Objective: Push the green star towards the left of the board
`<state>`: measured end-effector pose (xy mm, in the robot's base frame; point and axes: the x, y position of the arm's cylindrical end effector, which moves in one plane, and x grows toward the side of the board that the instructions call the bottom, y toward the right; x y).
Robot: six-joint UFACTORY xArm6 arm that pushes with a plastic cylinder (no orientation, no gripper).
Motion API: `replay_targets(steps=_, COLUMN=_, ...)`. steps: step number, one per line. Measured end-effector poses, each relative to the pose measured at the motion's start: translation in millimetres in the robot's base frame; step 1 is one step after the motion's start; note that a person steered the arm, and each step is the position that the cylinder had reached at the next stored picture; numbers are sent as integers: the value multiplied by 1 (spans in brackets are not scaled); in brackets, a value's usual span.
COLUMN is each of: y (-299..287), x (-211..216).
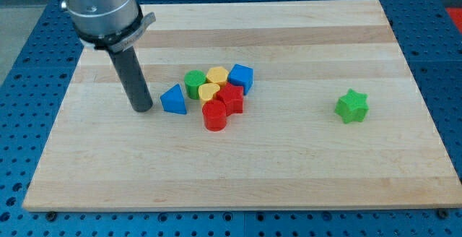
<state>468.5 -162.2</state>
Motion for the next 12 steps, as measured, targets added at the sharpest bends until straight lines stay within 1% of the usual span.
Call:
replay_targets(steps=2, y=8, x=3)
replay_targets(steps=3, y=30, x=3)
replay_targets(steps=6, y=22, x=6)
replay_targets(steps=8, y=27, x=6)
replay_targets(steps=9, y=27, x=42)
replay_targets(steps=10, y=35, x=102)
replay_targets(steps=11, y=61, x=144)
replay_targets(steps=12, y=110, x=150)
